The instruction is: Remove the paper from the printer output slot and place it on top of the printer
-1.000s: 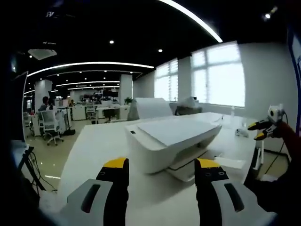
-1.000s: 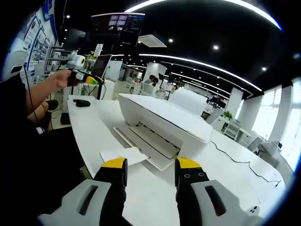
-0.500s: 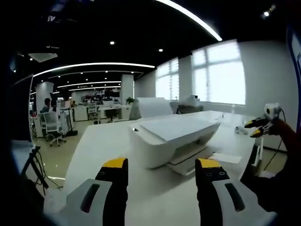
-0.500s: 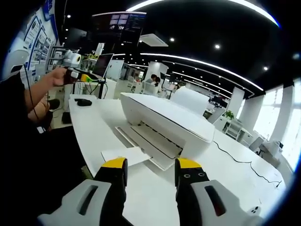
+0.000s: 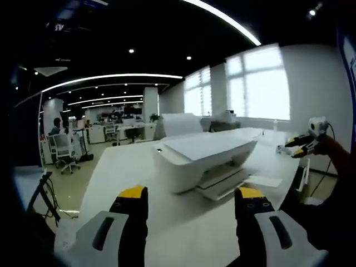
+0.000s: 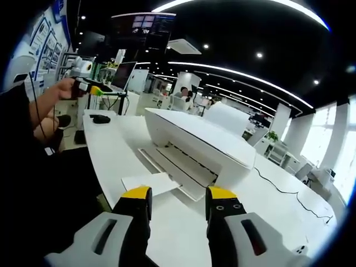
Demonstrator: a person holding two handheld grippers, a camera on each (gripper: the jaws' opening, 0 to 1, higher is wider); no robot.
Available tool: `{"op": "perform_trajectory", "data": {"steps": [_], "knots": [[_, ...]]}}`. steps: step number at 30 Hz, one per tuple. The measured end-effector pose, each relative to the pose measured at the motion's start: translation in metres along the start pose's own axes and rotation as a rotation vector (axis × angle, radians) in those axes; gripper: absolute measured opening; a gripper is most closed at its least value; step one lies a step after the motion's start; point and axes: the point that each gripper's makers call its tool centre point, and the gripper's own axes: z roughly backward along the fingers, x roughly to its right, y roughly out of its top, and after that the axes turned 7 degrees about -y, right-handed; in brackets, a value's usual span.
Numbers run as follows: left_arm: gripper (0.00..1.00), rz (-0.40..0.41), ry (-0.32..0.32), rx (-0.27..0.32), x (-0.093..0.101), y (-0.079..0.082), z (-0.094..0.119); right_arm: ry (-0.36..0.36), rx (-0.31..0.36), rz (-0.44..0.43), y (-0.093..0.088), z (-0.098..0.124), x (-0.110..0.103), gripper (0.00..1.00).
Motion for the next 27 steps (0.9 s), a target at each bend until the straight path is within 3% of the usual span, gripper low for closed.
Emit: {"op": "perform_trajectory", "data": {"steps": [18, 27], "knots": [[0.71, -0.006, -0.005, -0.014, 0.028, -0.007, 0.028, 0.009, -0.005, 0.007, 0.0, -0.001, -0.004, 0.34], [0.73, 0.021, 0.031, -0.023, 0.034, -0.025, 0.04, 0.012, -0.012, 0.02, -0.002, -0.003, -0.006, 0.35]]}}
